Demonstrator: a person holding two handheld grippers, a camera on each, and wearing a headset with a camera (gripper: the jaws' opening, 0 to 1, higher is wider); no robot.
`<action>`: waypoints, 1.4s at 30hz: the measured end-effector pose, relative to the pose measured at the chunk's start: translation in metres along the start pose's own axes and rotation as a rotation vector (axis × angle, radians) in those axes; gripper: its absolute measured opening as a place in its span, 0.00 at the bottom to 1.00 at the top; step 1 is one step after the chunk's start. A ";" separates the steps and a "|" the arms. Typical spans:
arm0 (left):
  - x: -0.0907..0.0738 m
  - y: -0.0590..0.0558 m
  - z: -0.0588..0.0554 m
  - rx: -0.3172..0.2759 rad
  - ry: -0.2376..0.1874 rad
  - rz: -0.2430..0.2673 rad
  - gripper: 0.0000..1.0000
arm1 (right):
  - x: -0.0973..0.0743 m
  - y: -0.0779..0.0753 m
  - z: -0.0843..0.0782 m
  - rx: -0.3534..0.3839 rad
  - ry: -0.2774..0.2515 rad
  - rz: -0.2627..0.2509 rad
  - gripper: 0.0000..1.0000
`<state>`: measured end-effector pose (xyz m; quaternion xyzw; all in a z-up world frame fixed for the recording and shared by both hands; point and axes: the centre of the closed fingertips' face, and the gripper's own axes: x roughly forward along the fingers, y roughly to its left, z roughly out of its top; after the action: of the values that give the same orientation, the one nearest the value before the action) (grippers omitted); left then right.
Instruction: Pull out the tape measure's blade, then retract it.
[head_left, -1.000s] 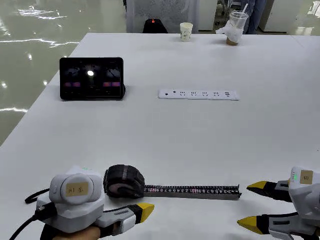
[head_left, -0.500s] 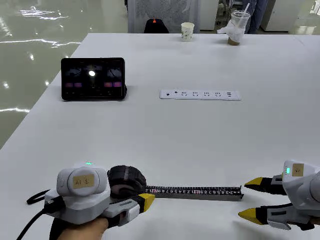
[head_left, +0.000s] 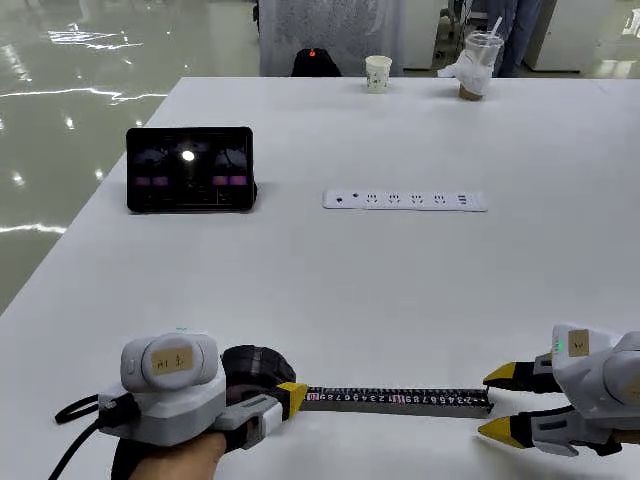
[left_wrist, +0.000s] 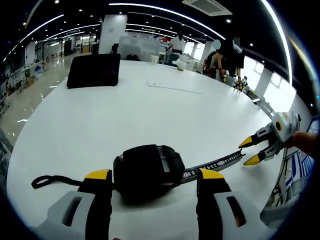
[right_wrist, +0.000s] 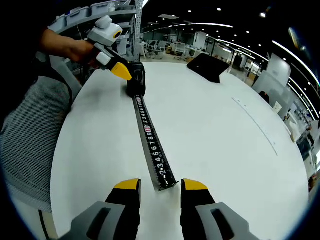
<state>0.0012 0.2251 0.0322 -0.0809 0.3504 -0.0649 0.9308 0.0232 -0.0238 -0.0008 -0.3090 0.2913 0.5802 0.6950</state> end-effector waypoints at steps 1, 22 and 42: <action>0.001 0.001 0.001 0.001 -0.001 0.004 0.64 | 0.000 -0.001 0.000 -0.008 0.004 0.004 0.28; 0.018 0.007 0.003 -0.022 0.011 0.036 0.59 | 0.008 -0.006 -0.005 -0.096 0.041 0.060 0.13; 0.020 0.008 0.001 -0.008 0.028 0.063 0.59 | 0.007 -0.006 -0.007 -0.027 0.046 0.074 0.10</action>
<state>0.0174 0.2298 0.0186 -0.0727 0.3663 -0.0354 0.9270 0.0300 -0.0256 -0.0095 -0.3207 0.3105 0.6020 0.6620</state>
